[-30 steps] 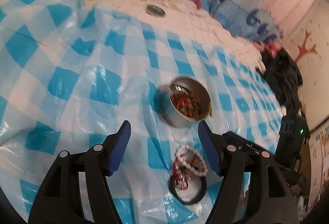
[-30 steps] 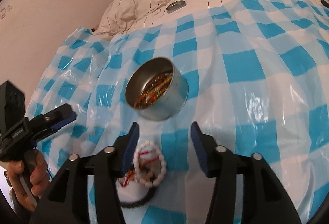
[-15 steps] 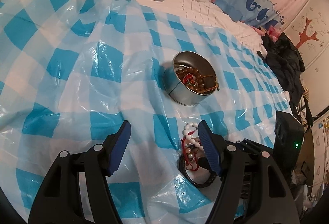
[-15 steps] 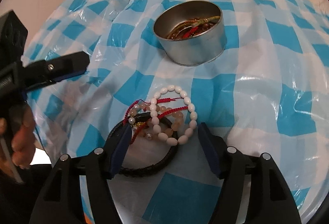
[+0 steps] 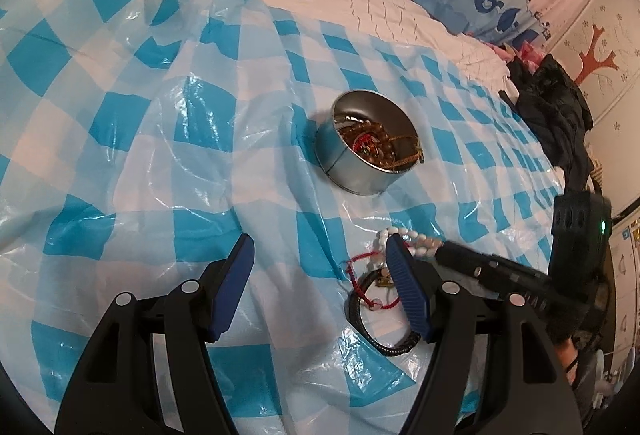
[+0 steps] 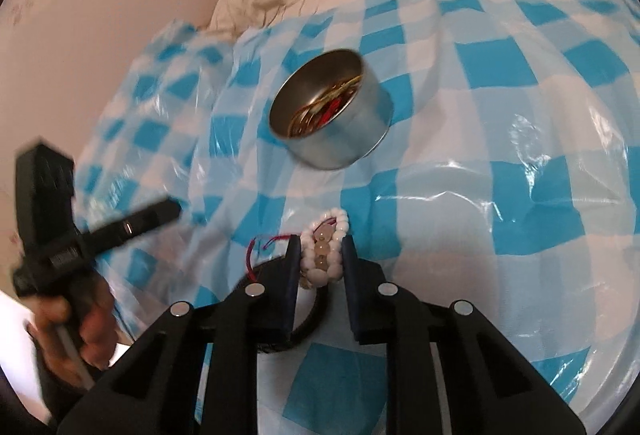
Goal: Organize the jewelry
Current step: 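Lower the right gripper onto the white bead bracelet and close on it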
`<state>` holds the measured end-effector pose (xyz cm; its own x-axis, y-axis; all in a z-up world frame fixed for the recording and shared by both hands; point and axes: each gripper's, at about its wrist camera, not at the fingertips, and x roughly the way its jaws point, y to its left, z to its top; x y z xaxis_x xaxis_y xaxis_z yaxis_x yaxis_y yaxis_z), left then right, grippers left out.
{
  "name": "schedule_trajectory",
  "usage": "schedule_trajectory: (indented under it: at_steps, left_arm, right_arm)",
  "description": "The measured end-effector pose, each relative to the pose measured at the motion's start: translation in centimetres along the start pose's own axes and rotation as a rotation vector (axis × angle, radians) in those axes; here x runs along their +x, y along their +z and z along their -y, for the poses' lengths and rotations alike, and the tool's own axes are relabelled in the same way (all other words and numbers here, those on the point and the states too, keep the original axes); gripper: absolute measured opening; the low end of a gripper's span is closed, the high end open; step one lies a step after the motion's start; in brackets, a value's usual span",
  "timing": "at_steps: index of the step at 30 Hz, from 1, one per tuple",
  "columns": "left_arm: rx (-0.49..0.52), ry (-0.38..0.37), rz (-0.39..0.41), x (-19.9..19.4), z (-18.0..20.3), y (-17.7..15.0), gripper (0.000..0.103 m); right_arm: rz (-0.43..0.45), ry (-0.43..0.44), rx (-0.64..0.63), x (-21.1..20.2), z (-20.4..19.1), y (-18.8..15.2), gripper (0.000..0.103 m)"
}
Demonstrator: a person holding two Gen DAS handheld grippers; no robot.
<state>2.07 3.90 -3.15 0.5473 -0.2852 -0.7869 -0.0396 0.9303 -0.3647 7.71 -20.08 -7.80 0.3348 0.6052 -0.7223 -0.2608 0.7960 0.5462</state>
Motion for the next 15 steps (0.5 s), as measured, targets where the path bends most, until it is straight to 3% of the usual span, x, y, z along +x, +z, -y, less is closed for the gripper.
schedule_trajectory:
  at_steps: [5, 8, 9, 15]
  left_arm:
    - [0.016, 0.015, -0.021, 0.9, 0.3, -0.1, 0.065]
    - [0.014, 0.014, -0.025, 1.1, 0.3, -0.2, 0.065]
    - [0.014, 0.013, -0.026, 1.1, 0.3, -0.2, 0.065]
    - [0.018, 0.008, -0.036, 1.5, 0.6, -0.2, 0.065]
  right_arm:
    - [-0.03, -0.025, 0.065, 0.6, 1.4, 0.2, 0.03]
    - [0.043, -0.081, -0.056, -0.4, -0.9, -0.1, 0.053]
    - [0.063, -0.1, -0.108, -0.6, -1.8, -0.2, 0.055]
    - [0.027, -0.186, -0.301, 1.5, -4.5, -1.6, 0.053]
